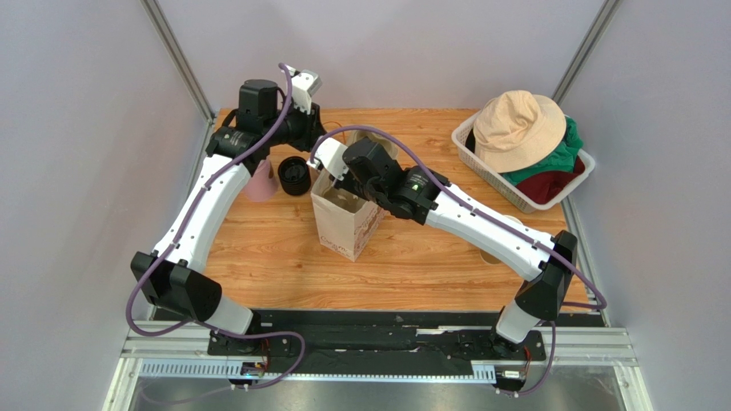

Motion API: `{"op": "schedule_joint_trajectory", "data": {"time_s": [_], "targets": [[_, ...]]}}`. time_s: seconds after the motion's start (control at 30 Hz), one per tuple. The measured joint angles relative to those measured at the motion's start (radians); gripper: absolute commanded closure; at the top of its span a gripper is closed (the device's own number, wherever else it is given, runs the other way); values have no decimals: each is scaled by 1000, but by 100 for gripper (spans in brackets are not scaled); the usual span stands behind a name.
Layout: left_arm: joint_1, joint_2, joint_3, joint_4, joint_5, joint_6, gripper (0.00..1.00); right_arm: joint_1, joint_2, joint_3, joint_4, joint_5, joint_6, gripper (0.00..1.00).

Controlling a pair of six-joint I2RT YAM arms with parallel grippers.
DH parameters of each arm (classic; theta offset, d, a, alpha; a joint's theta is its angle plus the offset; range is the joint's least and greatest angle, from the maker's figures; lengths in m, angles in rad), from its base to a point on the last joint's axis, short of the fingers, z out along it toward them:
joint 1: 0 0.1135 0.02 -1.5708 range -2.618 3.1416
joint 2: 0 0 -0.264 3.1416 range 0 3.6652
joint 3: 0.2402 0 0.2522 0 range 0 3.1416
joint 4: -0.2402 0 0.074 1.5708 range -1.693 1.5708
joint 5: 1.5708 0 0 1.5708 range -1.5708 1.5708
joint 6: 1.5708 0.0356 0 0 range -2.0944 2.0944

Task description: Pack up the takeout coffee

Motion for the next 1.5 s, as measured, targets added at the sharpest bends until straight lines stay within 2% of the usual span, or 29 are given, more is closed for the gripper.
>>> {"op": "schedule_joint_trajectory", "data": {"time_s": [0.6, 1.1, 1.5], "targets": [[0, -48, -47, 16, -5, -11, 83, -11, 66, 0, -26, -98, 89, 83], [0, -70, -81, 31, -52, -21, 99, -74, 66, -61, -29, -315, 150, 83], [0, -72, -88, 36, -129, -30, 100, -120, 107, -61, -31, -399, 159, 83]]}}
